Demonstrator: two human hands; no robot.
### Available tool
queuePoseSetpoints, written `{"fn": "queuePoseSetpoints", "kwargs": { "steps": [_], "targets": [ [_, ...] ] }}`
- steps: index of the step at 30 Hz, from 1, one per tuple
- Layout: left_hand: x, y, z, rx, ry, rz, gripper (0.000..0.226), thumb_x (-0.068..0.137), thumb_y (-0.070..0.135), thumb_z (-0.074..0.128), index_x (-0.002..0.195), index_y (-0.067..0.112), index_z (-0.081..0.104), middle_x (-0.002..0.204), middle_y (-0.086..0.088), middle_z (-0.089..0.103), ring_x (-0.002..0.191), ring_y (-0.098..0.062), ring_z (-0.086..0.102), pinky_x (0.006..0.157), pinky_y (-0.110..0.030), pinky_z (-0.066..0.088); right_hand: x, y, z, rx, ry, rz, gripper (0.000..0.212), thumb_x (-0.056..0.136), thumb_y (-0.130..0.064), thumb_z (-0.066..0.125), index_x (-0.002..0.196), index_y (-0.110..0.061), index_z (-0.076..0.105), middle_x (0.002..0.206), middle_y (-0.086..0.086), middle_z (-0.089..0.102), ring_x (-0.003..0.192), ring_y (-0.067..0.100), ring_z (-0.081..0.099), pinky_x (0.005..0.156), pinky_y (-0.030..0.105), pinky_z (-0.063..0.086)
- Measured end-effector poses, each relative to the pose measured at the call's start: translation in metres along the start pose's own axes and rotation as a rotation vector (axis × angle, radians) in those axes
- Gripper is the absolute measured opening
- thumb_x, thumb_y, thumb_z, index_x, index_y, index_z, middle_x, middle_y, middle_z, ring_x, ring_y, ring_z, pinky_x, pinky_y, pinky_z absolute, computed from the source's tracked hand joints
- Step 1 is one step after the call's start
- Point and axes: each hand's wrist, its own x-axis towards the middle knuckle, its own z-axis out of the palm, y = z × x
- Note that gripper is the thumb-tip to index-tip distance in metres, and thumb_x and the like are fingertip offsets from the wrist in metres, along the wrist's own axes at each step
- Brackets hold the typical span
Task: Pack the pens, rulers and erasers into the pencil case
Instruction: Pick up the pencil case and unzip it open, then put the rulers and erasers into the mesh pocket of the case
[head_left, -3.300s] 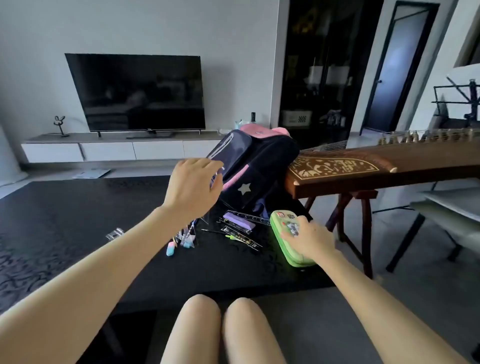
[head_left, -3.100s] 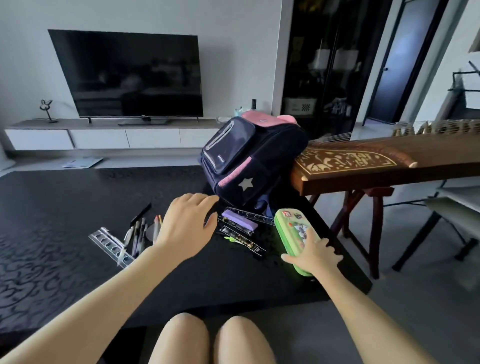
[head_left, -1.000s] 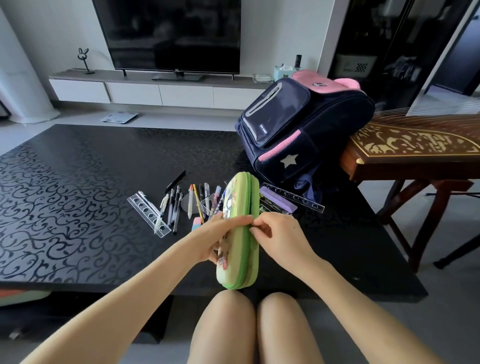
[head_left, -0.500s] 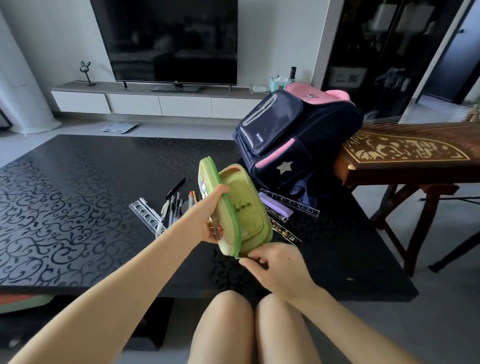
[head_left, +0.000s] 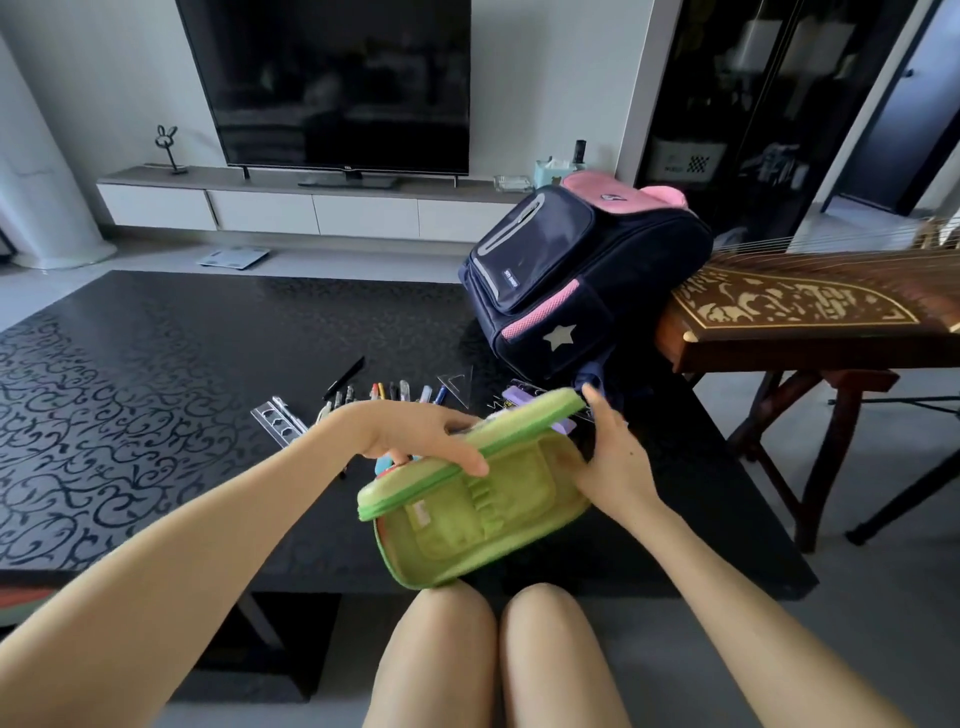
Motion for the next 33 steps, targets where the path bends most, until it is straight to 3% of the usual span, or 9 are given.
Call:
{"fn": "queuePoseSetpoints", "kwargs": {
  "steps": [2,7,13,15,18,22,26,30,33],
  "targets": [
    [0.009,-0.001,-0.001,0.057,-0.068,0.010,0.058,0.073,0.041,0.072,0.127,0.038,0.048,0.120,0.008,0.063,0.105,-0.016,0.064,0.093,-0.041,0.051,-0.001,0.007,0.009,-0.002,-0.197,0.091,0.033,0.086,-0.027,0.054,0.119,-0.023,0.051,0.101,-0.008,0.062,0.107,0.025,0.058,0.079,0.031,0.042],
    [0.032,-0.008,0.002,0.163,0.105,0.048,0.036,0.082,0.040,0.066,0.117,0.032,0.063,0.104,0.015,0.067,0.098,-0.011,0.063,0.088,-0.025,0.048,-0.007,0.031,0.032,-0.156,-0.326,0.139,0.010,0.082,-0.022,0.059,0.077,-0.014,0.062,0.085,0.004,0.064,0.088,0.028,0.059,0.068,0.029,0.037],
    [0.061,-0.028,0.012,0.430,0.202,0.062,0.045,0.083,0.062,0.048,0.104,0.025,0.064,0.083,0.011,0.062,0.068,-0.006,0.054,0.067,-0.021,0.041,-0.013,0.049,0.038,-0.419,-0.410,0.111,0.042,0.088,-0.024,0.050,0.049,-0.018,0.037,0.055,-0.004,0.039,0.053,0.017,0.040,0.046,0.028,0.029],
    [0.067,-0.025,0.012,0.495,0.225,-0.013,0.059,0.085,0.069,0.030,0.105,0.023,0.060,0.092,0.007,0.062,0.079,-0.009,0.055,0.077,-0.026,0.044,-0.003,0.051,0.034,-0.344,-0.363,0.194,0.043,0.088,-0.016,0.046,0.048,-0.017,0.030,0.054,-0.004,0.035,0.057,0.021,0.037,0.046,0.029,0.026],
    [0.082,-0.022,0.002,0.388,0.218,-0.177,0.076,0.089,0.066,0.008,0.143,0.017,0.032,0.147,-0.004,0.037,0.134,-0.023,0.036,0.112,-0.040,0.024,0.015,0.050,0.029,-0.273,-0.232,0.257,0.037,0.092,-0.016,0.046,0.055,-0.017,0.043,0.063,0.000,0.052,0.064,0.024,0.050,0.054,0.029,0.036],
    [0.107,-0.029,-0.017,0.336,0.227,-0.262,0.076,0.092,0.061,0.004,0.147,0.010,0.016,0.154,-0.008,0.023,0.141,-0.025,0.021,0.114,-0.040,0.015,0.050,0.055,0.035,-0.148,-0.135,0.251,0.021,0.090,-0.019,0.051,0.076,-0.010,0.064,0.072,0.002,0.066,0.072,0.025,0.063,0.060,0.033,0.045],
    [0.126,-0.045,-0.039,0.159,0.111,-0.348,0.082,0.085,0.072,0.010,0.146,0.019,0.025,0.157,-0.002,0.009,0.144,-0.022,0.010,0.117,-0.041,0.008,0.086,0.069,0.035,-0.054,-0.381,0.221,0.017,0.080,-0.017,0.062,0.070,-0.031,0.065,0.067,-0.009,0.066,0.068,0.013,0.062,0.068,0.032,0.050],
    [0.134,-0.058,-0.062,0.049,-0.018,-0.350,0.080,0.084,0.074,0.012,0.110,0.020,0.065,0.116,-0.002,0.060,0.098,-0.021,0.061,0.092,-0.036,0.047,0.093,0.080,0.037,-0.262,-0.563,0.145,0.022,0.078,-0.015,0.057,0.070,-0.035,0.051,0.067,-0.008,0.060,0.063,0.007,0.052,0.058,0.023,0.037],
    [0.138,-0.065,-0.073,0.136,-0.033,-0.329,0.065,0.092,0.063,0.021,0.107,0.020,0.068,0.087,-0.002,0.061,0.056,-0.013,0.051,0.057,-0.021,0.045,0.094,0.080,0.039,-0.363,-0.584,0.058,0.019,0.082,-0.018,0.050,0.077,-0.036,0.046,0.077,-0.010,0.063,0.071,0.007,0.055,0.057,0.020,0.036]
  ]
}}
